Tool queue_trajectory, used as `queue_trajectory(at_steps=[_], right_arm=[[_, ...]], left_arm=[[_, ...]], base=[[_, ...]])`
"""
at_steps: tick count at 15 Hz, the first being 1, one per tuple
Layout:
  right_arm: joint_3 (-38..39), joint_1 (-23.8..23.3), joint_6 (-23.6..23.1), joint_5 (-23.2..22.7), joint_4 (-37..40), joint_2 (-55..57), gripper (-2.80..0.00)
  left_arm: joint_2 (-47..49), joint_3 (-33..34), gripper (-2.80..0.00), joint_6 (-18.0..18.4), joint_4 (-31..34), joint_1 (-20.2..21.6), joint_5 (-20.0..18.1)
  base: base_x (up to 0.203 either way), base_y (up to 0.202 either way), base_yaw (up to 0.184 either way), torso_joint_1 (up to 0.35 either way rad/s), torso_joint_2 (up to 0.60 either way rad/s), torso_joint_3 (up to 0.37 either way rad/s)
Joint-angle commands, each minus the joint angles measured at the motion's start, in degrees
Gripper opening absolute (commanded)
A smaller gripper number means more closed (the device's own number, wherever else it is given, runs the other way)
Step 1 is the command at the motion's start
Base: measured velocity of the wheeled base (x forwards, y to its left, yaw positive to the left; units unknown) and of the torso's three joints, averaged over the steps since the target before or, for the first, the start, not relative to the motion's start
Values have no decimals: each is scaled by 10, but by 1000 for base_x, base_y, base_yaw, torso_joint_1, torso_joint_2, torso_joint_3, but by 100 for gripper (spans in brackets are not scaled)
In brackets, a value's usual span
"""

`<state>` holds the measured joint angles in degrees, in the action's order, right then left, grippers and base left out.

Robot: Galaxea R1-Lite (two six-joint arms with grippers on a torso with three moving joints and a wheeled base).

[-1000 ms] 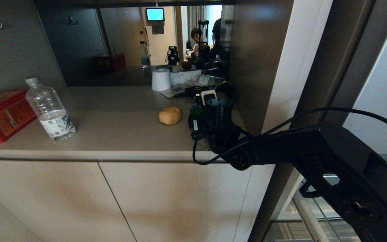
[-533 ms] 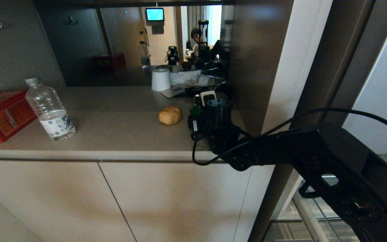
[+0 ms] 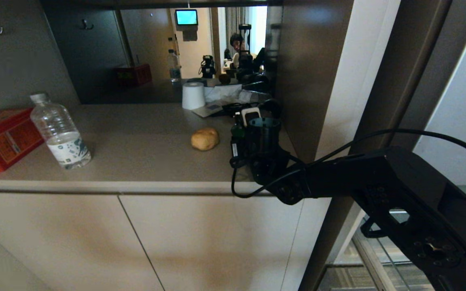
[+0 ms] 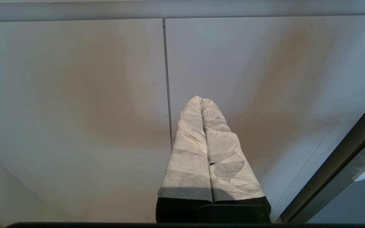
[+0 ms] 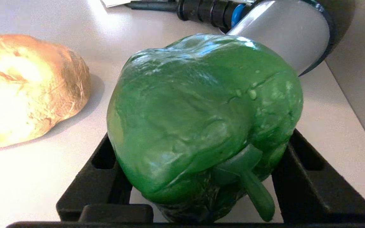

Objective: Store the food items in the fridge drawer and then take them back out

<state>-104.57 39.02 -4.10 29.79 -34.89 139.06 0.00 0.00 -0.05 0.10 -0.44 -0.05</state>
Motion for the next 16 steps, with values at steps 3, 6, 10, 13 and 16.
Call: queue_trajectory(at_steps=[3, 6, 10, 13, 16], right_arm=[[9, 9, -1, 2, -2, -29, -280], [61, 33, 1, 2, -2, -75, -280], [184, 70, 6, 2, -31, -156, -280], [291, 105, 13, 2, -54, -239, -280], [428, 147, 39, 2, -59, -341, -280]], left_arm=[[1, 0, -280, 0, 0, 0, 0], [1, 0, -280, 0, 1, 0, 0], [1, 0, -280, 0, 0, 0, 0], [1, 0, -280, 0, 0, 0, 0], [1, 0, -280, 0, 0, 0, 0]], base=[[0, 0, 0, 0, 0, 0], [0, 0, 0, 0, 0, 0], [0, 0, 0, 0, 0, 0], [0, 0, 0, 0, 0, 0], [0, 0, 0, 0, 0, 0]])
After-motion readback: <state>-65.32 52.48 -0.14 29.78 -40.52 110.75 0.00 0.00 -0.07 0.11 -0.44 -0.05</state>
